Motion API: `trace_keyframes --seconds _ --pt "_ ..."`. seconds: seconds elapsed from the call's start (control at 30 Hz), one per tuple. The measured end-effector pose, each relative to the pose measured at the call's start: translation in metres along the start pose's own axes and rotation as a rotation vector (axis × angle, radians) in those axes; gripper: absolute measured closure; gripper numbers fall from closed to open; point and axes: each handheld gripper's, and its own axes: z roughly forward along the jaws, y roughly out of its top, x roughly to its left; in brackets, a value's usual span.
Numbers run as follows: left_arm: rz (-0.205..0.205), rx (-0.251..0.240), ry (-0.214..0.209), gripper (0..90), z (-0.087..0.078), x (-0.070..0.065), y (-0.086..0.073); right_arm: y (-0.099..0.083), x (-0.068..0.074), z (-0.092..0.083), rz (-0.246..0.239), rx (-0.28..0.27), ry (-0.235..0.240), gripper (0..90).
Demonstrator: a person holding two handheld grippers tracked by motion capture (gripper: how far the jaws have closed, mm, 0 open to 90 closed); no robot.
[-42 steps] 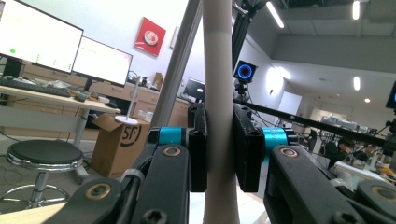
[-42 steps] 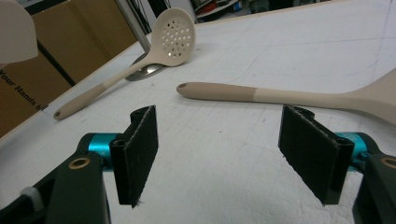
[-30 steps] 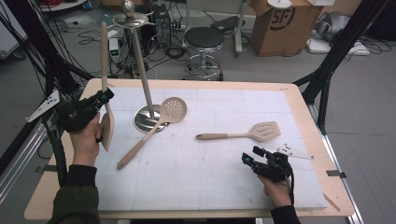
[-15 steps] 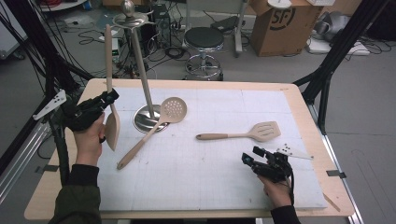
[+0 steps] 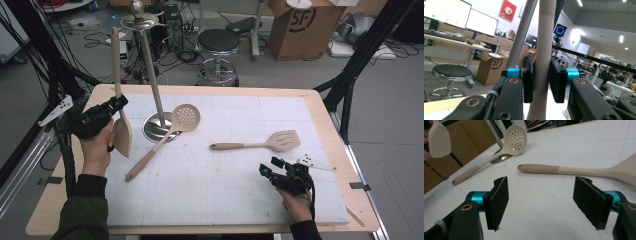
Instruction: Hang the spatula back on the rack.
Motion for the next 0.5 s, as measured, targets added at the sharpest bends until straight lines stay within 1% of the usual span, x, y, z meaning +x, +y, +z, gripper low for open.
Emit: trace_keyframes --seconds 0.07,0.1,0.17,0.2,0.23,0.27,0.33,0.37,0.47,0.5 --pt "0.003 -0.001 0.004 74.7 -0.0001 0.0008 0.0000 0.0000 0.0000 0.0002 -0.002 0.000 -0.001 28.5" --pt "-0.002 -0.011 0.006 73.4 0.0000 0.0007 0.0000 -0.0001 0.0002 0.0002 0.000 0.003 0.001 28.5" --pt "-0.007 -0.044 0.015 64.8 -0.0008 0.0005 0.0016 -0.0001 0.0002 0.0004 -0.002 0.003 0.002 28.5" --pt "0.005 -0.046 0.022 60.3 -0.0014 0.0005 0.0021 -0.0002 0.0001 0.0003 -0.003 0.004 0.002 28.6" --pt "0.003 -0.053 0.019 59.5 -0.0016 0.0005 0.0022 -0.0002 0.0002 0.0003 -0.002 0.004 0.002 28.5" --pt "0.011 -0.050 0.024 58.4 -0.0021 0.0010 0.0026 -0.0001 0.0002 0.0003 -0.001 0.003 0.002 28.6" --pt "0.014 -0.047 0.038 55.7 -0.0034 0.0014 0.0033 -0.0001 0.0002 0.0003 0.000 0.004 0.002 28.5" --pt "0.014 -0.053 0.042 55.1 -0.0041 0.0015 0.0039 -0.0001 0.0001 0.0004 -0.002 0.004 0.002 28.5" --pt "0.027 -0.074 0.037 55.1 -0.0054 -0.0008 0.0060 -0.0003 0.0002 0.0009 -0.005 0.003 0.001 28.5" --pt "0.030 -0.072 0.035 55.1 -0.0052 -0.0017 0.0067 -0.0002 0.0003 0.0010 -0.005 0.003 0.001 28.5"
